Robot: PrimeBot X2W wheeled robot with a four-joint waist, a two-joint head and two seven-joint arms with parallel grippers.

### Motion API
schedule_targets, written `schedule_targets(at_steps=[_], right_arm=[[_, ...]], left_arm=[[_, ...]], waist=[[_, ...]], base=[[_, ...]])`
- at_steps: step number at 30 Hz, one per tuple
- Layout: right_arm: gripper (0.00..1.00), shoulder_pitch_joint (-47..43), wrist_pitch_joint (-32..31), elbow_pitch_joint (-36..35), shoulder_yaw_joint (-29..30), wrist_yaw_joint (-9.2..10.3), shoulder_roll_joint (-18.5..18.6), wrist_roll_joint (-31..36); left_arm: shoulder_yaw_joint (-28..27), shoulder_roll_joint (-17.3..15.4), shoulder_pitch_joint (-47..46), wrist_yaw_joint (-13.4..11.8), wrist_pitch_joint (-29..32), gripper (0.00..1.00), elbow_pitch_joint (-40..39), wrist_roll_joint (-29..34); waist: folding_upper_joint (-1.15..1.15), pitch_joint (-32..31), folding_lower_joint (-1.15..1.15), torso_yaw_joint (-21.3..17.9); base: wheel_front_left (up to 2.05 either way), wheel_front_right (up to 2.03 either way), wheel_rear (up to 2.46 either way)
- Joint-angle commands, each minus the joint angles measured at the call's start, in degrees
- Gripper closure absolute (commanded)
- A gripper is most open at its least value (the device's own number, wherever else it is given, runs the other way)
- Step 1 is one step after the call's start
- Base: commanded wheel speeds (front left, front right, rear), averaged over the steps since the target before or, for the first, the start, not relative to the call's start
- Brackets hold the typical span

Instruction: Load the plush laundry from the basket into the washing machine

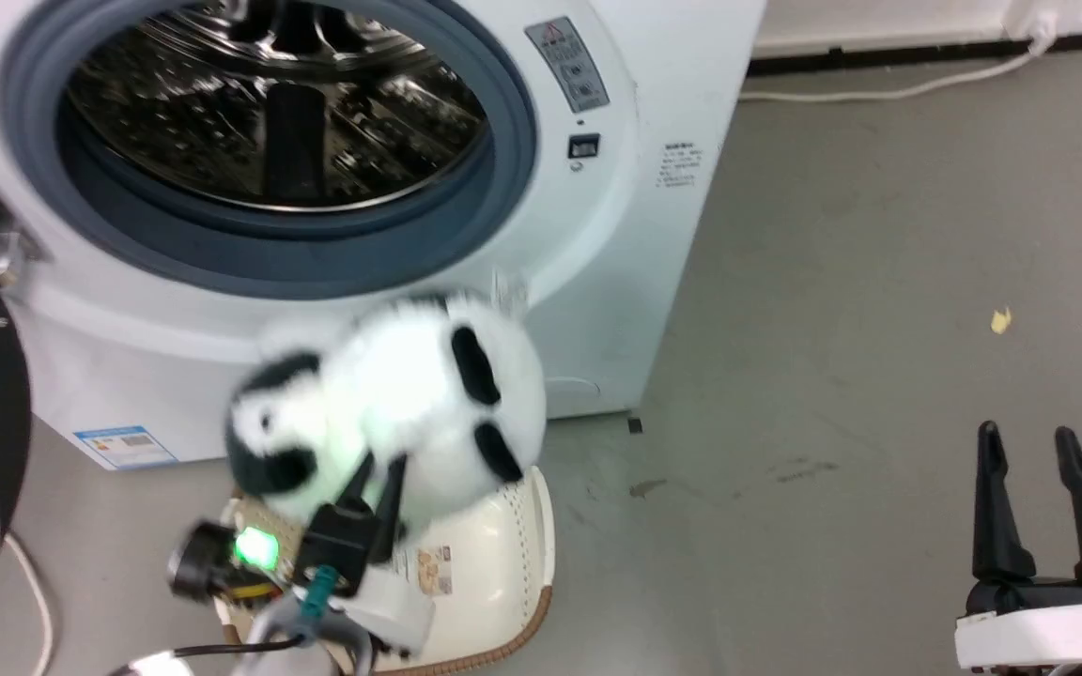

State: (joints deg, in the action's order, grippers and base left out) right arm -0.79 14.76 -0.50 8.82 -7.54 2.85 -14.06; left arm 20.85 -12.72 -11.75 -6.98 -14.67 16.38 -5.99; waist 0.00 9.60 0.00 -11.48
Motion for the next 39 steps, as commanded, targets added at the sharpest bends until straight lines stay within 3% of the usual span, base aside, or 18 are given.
schedule_targets(at_steps=[1,7,15,24,32,39], right_arm=[[0.0,-0.19,0.24,-0.41,0.06,0.05,0.03,0.24],[0.0,1.35,0.24,-0.39,-0.73,0.05,0.03,-0.59],[0.0,5.91,0.24,0.05,-3.04,0.05,0.03,-4.04],[0.0,10.77,0.24,1.71,-6.87,0.05,0.03,-9.18],[0.0,13.22,0.24,2.44,-8.78,0.05,0.03,-11.95],[0.0,13.81,0.24,2.61,-9.19,0.05,0.03,-12.91]], left_arm=[[-0.88,-0.66,-0.79,-0.5,-0.32,1.0,-2.59,0.67],[-4.65,-3.6,-6.94,-0.37,-0.32,1.0,-9.41,1.53],[-8.71,-10.18,-26.31,2.79,5.11,1.0,-7.65,2.39],[-7.89,-16.84,-51.43,8.4,15.38,1.0,5.22,6.34],[-5.62,-20.14,-65.44,9.63,22.76,1.0,20.71,10.81],[-3.21,-21.08,-70.79,10.5,24.59,1.0,27.03,12.9]], waist=[[0.0,1.39,0.0,-0.77],[0.0,6.49,0.0,-3.2],[0.0,17.63,0.0,-8.04],[0.0,28.17,0.0,-14.05],[0.0,32.72,0.0,-17.4],[0.0,34.56,0.0,-17.93]], base=[[0.0,0.0,0.0],[0.0,0.0,0.0],[0.0,0.0,0.0],[0.0,0.0,0.0],[0.0,0.0,0.0],[0.0,0.0,0.0]])
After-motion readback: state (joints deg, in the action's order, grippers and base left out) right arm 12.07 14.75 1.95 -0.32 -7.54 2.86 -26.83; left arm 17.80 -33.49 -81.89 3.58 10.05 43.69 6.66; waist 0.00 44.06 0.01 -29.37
